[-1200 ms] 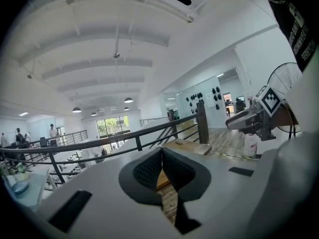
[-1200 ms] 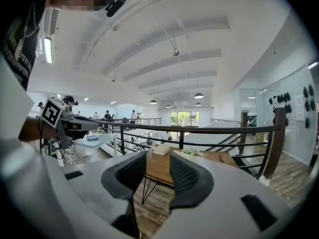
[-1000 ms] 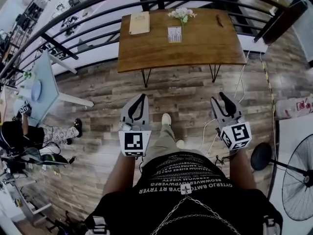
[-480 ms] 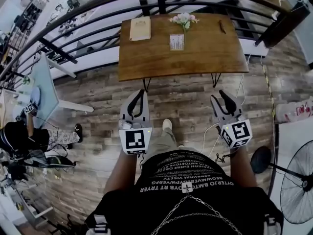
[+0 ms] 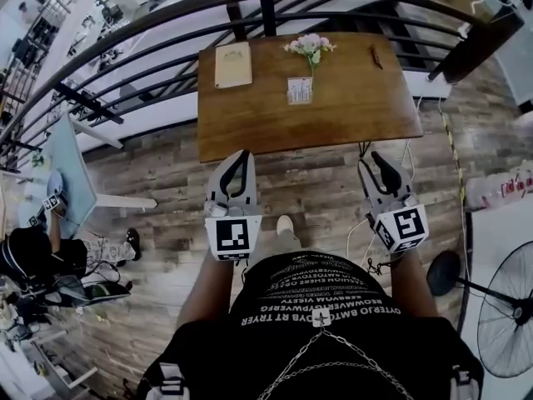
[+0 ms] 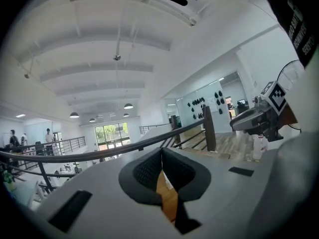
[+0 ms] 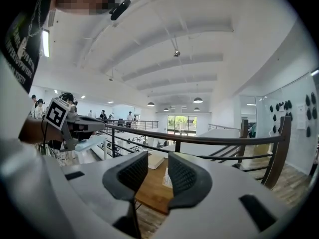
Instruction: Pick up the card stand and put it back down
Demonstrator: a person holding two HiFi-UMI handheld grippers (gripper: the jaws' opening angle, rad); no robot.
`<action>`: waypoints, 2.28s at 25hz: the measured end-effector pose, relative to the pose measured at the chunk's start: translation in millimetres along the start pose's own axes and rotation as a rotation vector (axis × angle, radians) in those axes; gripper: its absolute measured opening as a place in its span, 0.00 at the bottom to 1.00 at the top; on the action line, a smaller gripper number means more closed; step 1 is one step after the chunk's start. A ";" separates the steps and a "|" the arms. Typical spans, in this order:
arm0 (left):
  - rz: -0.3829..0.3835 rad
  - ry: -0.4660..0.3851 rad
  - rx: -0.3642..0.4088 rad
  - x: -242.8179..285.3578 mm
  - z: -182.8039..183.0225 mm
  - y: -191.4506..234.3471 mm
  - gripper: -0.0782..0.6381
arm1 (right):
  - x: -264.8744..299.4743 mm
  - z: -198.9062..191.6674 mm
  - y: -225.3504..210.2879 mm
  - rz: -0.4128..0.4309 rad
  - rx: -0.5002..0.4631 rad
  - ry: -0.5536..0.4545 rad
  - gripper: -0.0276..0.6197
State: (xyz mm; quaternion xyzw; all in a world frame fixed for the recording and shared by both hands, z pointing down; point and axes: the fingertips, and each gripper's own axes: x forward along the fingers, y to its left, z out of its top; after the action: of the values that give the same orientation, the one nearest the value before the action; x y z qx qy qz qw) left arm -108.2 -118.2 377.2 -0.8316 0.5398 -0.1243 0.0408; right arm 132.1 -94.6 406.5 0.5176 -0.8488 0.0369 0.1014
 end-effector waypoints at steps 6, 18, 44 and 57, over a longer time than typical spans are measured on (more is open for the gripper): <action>-0.038 -0.019 0.003 39.0 1.7 29.7 0.15 | 41.3 17.1 -0.9 -0.006 -0.014 -0.011 0.24; -0.103 -0.035 -0.012 69.8 0.4 47.2 0.15 | 63.4 23.4 -6.4 -0.063 -0.029 0.027 0.25; -0.023 0.027 -0.013 117.5 -9.4 61.5 0.15 | 129.5 -11.9 -56.5 0.003 0.005 0.106 0.25; 0.004 0.094 -0.012 178.4 -18.2 60.7 0.15 | 197.7 -74.8 -117.9 0.055 0.076 0.199 0.26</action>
State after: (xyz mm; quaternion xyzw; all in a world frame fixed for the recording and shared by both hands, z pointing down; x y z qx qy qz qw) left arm -97.7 -304.1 411.5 -0.8241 0.5433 -0.1600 0.0106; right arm 158.9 -308.7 516.1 0.4912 -0.8464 0.1232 0.1645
